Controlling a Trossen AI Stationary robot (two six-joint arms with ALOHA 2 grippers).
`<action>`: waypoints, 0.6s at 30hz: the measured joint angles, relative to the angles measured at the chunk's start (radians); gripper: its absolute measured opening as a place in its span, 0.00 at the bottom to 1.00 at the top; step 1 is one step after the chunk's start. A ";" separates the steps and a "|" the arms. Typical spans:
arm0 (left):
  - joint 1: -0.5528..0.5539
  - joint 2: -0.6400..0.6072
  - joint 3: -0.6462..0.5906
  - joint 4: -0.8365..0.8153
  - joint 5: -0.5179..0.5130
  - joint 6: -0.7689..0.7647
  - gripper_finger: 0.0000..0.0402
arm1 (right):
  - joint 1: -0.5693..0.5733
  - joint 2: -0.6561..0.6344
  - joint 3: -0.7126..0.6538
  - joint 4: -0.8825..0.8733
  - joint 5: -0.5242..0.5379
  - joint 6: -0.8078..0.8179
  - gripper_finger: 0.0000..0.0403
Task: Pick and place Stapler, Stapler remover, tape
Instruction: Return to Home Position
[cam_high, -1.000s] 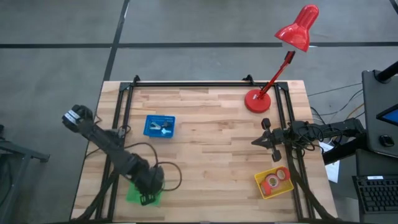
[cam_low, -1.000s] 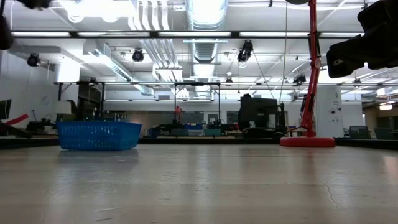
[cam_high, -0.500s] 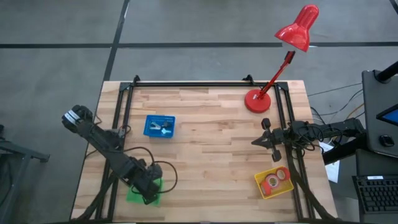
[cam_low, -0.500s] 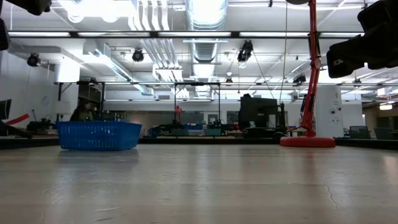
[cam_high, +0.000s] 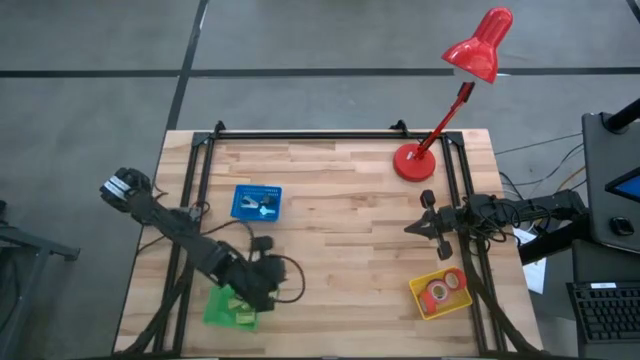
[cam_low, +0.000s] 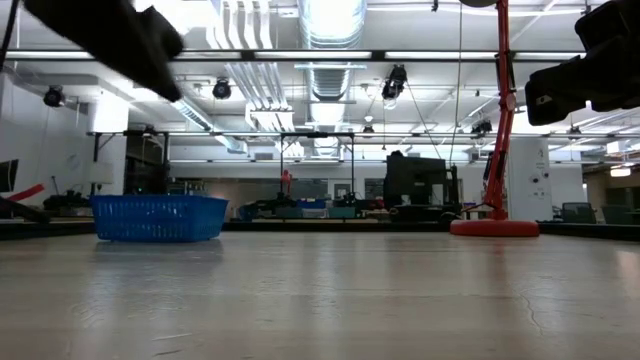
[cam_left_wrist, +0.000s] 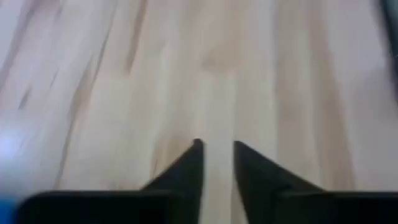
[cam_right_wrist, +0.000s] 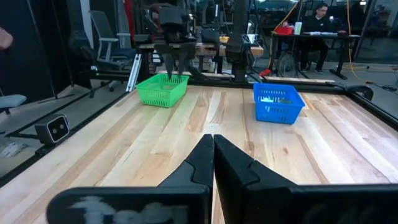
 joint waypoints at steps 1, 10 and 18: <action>0.021 0.000 -0.018 0.075 0.011 0.065 0.17 | 0.000 0.000 0.000 0.000 0.000 0.000 0.02; 0.133 -0.067 -0.152 0.425 0.017 0.404 0.03 | 0.000 0.000 0.000 0.000 0.000 0.000 0.02; 0.240 -0.240 -0.491 0.886 0.161 0.515 0.01 | 0.000 0.000 0.000 0.000 0.000 0.000 0.02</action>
